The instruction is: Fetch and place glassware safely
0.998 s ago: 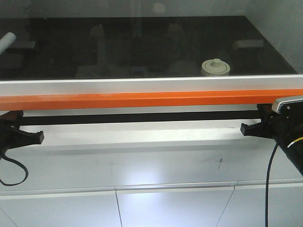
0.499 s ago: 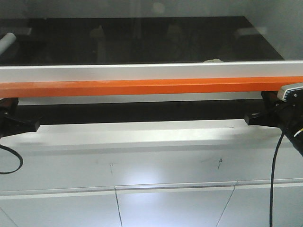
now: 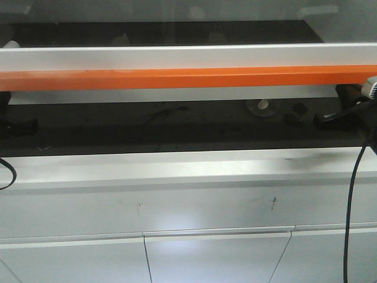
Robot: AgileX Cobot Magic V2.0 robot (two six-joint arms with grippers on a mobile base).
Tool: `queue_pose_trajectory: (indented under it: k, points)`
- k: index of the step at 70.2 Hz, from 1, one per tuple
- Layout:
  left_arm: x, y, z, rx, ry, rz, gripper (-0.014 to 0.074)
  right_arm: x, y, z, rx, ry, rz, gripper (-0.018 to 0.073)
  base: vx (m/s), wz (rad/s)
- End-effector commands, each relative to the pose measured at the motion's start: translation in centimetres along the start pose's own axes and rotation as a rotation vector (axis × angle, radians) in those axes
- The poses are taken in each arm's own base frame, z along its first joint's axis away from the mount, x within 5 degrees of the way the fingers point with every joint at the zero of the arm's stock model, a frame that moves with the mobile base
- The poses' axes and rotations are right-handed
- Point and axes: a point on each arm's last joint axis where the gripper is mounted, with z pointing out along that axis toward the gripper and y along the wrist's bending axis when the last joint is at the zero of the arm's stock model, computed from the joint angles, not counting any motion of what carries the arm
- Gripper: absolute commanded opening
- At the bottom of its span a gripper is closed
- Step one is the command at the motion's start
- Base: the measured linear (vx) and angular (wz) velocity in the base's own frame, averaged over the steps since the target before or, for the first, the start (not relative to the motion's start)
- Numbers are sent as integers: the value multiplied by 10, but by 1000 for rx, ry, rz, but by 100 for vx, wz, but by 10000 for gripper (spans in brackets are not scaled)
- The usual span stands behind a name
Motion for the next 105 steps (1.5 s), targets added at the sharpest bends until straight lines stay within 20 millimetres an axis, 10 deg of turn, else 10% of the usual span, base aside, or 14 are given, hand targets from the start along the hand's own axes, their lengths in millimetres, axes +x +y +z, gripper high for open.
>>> queue_pose_trajectory:
  k: [1, 39, 74, 105]
  points:
    - [-64, 2, -12, -10, -349, 17, -7, -64, -7, 4, 19, -341, -15, -1, 0, 0]
    - [-121, 7, -44, -23, -450, 20, -7, -111, -9, -29, 49, -419, -50, -1, 0, 0]
    - [-119, 7, -48, -20, -392, 15, -7, -123, -10, -48, 77, -336, -53, -1, 0, 0]
    - [-122, 8, -97, -18, -246, 17, -7, -114, -6, -84, 94, -134, 99, -1, 0, 0]
